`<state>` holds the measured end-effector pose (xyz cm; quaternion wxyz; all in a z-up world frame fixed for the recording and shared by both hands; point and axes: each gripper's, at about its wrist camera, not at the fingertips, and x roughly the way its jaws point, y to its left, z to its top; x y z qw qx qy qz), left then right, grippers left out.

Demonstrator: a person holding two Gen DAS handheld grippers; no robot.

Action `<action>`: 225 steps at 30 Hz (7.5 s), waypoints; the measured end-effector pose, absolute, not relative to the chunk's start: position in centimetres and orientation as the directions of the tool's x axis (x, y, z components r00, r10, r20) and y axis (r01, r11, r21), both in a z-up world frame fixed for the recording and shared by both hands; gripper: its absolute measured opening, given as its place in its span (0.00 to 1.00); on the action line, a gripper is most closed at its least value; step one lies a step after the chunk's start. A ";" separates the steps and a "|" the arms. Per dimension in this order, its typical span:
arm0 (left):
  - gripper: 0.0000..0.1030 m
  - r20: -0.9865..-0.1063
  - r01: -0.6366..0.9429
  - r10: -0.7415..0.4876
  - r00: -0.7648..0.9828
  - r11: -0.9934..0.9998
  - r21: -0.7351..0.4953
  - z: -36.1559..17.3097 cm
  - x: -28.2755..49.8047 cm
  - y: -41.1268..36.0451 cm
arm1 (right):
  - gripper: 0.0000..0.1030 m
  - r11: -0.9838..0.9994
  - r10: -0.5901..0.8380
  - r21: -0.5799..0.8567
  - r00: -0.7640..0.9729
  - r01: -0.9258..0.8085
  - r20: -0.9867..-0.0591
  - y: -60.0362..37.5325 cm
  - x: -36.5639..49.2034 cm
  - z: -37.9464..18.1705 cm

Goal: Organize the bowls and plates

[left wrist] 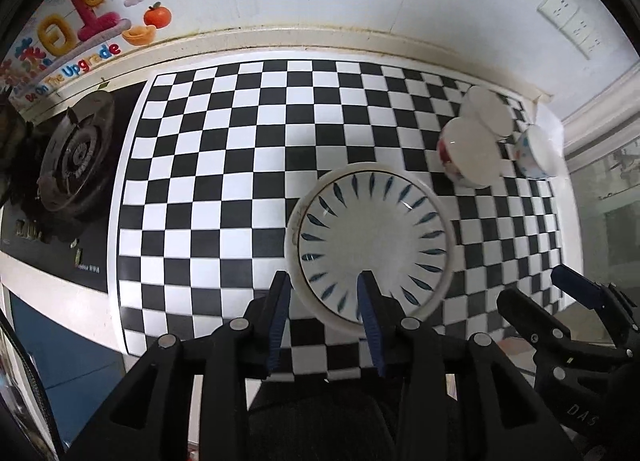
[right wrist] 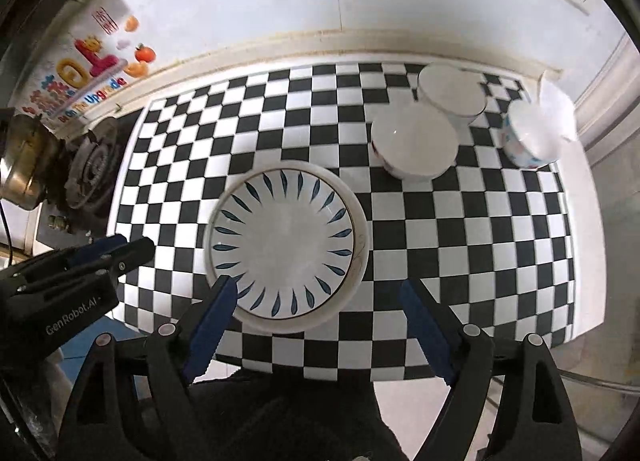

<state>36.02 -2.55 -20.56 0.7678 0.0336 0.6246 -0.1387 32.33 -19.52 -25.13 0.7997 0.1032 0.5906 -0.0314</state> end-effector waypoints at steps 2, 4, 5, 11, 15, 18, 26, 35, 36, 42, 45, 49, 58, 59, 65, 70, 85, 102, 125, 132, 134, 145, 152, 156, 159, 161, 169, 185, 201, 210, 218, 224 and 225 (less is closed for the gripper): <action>0.31 -0.967 0.257 -0.190 0.172 0.956 -0.142 -19.8 35.4 -2.5 | 0.84 0.976 0.071 0.131 0.316 0.173 -0.946 -19.3 31.5 -23.5; 0.31 -0.964 0.258 -0.208 0.166 0.953 -0.161 -18.8 34.8 -2.3 | 0.84 0.975 0.073 0.137 0.332 0.172 -0.940 -19.1 30.7 -22.1; 0.31 -0.963 0.260 -0.212 0.167 0.951 -0.165 -18.4 34.5 -2.2 | 0.84 0.976 0.071 0.136 0.338 0.171 -0.938 -19.0 30.4 -21.5; 0.31 -0.955 0.267 -0.239 0.173 0.945 -0.188 -16.6 32.9 -2.2 | 0.84 0.978 0.070 0.133 0.350 0.158 -0.934 -18.5 29.3 -19.4; 0.31 -0.953 0.273 -0.256 0.160 0.940 -0.206 -16.6 32.5 -2.3 | 0.85 0.978 0.075 0.137 0.345 0.158 -0.936 -18.3 29.0 -19.2; 0.31 -0.951 0.276 -0.265 0.160 0.937 -0.214 -16.7 32.6 -2.3 | 0.85 0.973 0.091 0.156 0.338 0.169 -0.937 -18.3 28.9 -19.6; 0.31 -0.926 0.333 -0.330 0.186 0.908 -0.256 -17.4 36.4 -4.6 | 0.85 0.926 0.130 0.246 0.372 0.285 -0.919 -22.0 30.0 -21.6; 0.31 -0.924 0.393 -0.379 0.049 0.858 -0.331 -22.7 45.4 -14.4 | 0.84 0.860 0.135 0.281 0.342 0.426 -0.930 -33.1 36.1 -29.3; 0.31 -0.924 0.384 -0.381 0.025 0.858 -0.343 -23.6 46.2 -15.3 | 0.82 0.853 0.150 0.288 0.326 0.434 -0.934 -34.1 37.2 -30.4; 0.30 -0.954 0.320 -0.296 -0.044 0.900 -0.294 -29.8 51.2 -21.3 | 0.72 0.854 0.216 0.298 0.232 0.427 -0.949 -39.5 43.3 -36.7; 0.30 -0.960 0.276 -0.258 -0.108 0.920 -0.278 -33.1 52.9 -23.4 | 0.63 0.853 0.283 0.335 0.183 0.401 -0.941 -40.7 45.7 -39.5; 0.30 -0.965 0.232 -0.212 -0.152 0.942 -0.243 -36.2 53.7 -24.8 | 0.47 0.854 0.350 0.372 0.127 0.363 -0.928 -41.3 48.0 -42.3; 0.11 -0.974 0.200 -0.180 -0.137 0.958 -0.205 -37.6 52.7 -25.0 | 0.10 0.885 0.352 0.348 0.046 0.308 -0.935 -41.4 48.9 -45.0; 0.11 -0.975 0.196 -0.181 -0.132 0.959 -0.205 -37.3 52.4 -25.0 | 0.10 0.884 0.357 0.353 0.045 0.306 -0.933 -41.5 48.6 -44.9; 0.11 -0.981 0.247 -0.171 -0.096 0.950 -0.190 -34.7 47.6 -25.3 | 0.10 0.898 0.363 0.362 0.045 0.250 -0.931 -41.6 44.8 -42.2; 0.11 -0.977 0.284 -0.182 -0.114 0.936 -0.207 -34.0 42.5 -25.7 | 0.10 0.912 0.347 0.345 0.028 0.223 -0.937 -42.4 39.8 -40.7; 0.11 -0.978 0.338 -0.121 -0.173 0.925 -0.174 -38.1 37.2 -28.3 | 0.11 0.924 0.323 0.306 -0.041 0.231 -0.945 -43.5 32.7 -44.0; 0.34 -0.972 0.208 -0.232 0.022 0.952 -0.223 -28.2 47.3 -26.2 | 0.58 0.878 0.391 0.422 0.173 0.224 -0.904 -52.5 41.2 -32.8; 0.13 -0.969 0.176 -0.214 -0.120 0.956 -0.233 -36.5 58.8 -32.5 | 0.09 0.947 0.300 0.293 -0.042 0.133 -0.953 -53.1 60.0 -43.1; 0.13 -0.972 0.211 -0.217 -0.088 0.950 -0.231 -33.6 56.7 -32.2 | 0.09 0.946 0.306 0.300 -0.032 0.121 -0.951 -52.1 57.7 -40.8; 0.13 -0.971 0.232 -0.226 -0.081 0.943 -0.239 -31.9 55.6 -31.9 | 0.09 0.945 0.310 0.306 -0.018 0.115 -0.951 -51.8 56.4 -39.1; 0.13 -0.969 0.356 -0.229 -0.088 0.902 -0.245 -26.7 45.6 -29.3 | 0.09 0.938 0.335 0.336 0.017 0.089 -0.942 -49.4 43.2 -31.9; 0.13 -0.970 0.384 -0.194 -0.146 0.892 -0.236 -28.9 40.6 -27.7 | 0.10 0.929 0.359 0.353 -0.039 0.108 -0.933 -47.2 36.6 -34.3; 0.13 -0.971 0.379 -0.168 -0.172 0.898 -0.223 -30.6 39.6 -27.3 | 0.10 0.929 0.361 0.352 -0.072 0.114 -0.930 -46.3 35.1 -36.5; 0.13 -0.972 0.379 -0.150 -0.183 0.901 -0.211 -31.6 38.7 -27.3 | 0.10 0.934 0.351 0.341 -0.086 0.106 -0.933 -45.9 34.4 -37.4; 0.13 -0.972 0.384 -0.143 -0.186 0.900 -0.206 -32.1 38.3 -27.4 | 0.10 0.937 0.343 0.334 -0.092 0.106 -0.935 -45.8 34.1 -37.8; 0.13 -0.975 0.402 -0.121 -0.187 0.896 -0.188 -33.1 37.6 -27.6 | 0.10 0.936 0.343 0.330 -0.106 0.124 -0.933 -45.5 34.0 -38.9; 0.13 -0.986 0.445 -0.053 -0.160 0.887 -0.120 -34.6 36.8 -29.0 | 0.10 0.947 0.313 0.300 -0.117 0.115 -0.942 -44.7 34.5 -39.5; 0.13 -0.987 0.446 -0.040 -0.157 0.888 -0.107 -34.9 35.9 -28.7 | 0.13 0.945 0.311 0.297 -0.087 0.139 -0.946 -45.2 34.5 -38.8; 0.24 -0.990 0.423 -0.142 -0.006 0.897 -0.131 -28.5 39.1 -29.6 | 0.42 0.890 0.387 0.384 0.039 0.245 -0.921 -50.1 35.3 -35.8; 0.26 -0.969 0.401 -0.237 -0.072 0.882 -0.246 -30.1 47.1 -37.5 | 0.53 0.825 0.292 0.346 0.188 0.447 -0.938 -61.3 39.4 -35.7; 0.26 -0.953 0.392 -0.237 -0.189 0.871 -0.295 -34.3 50.5 -43.7 | 0.53 0.792 0.278 0.322 0.164 0.518 -0.947 -66.0 42.5 -39.1; 0.26 -0.953 0.395 -0.232 -0.196 0.871 -0.293 -34.8 50.6 -44.3 | 0.53 0.791 0.283 0.324 0.159 0.520 -0.946 -66.4 42.8 -39.7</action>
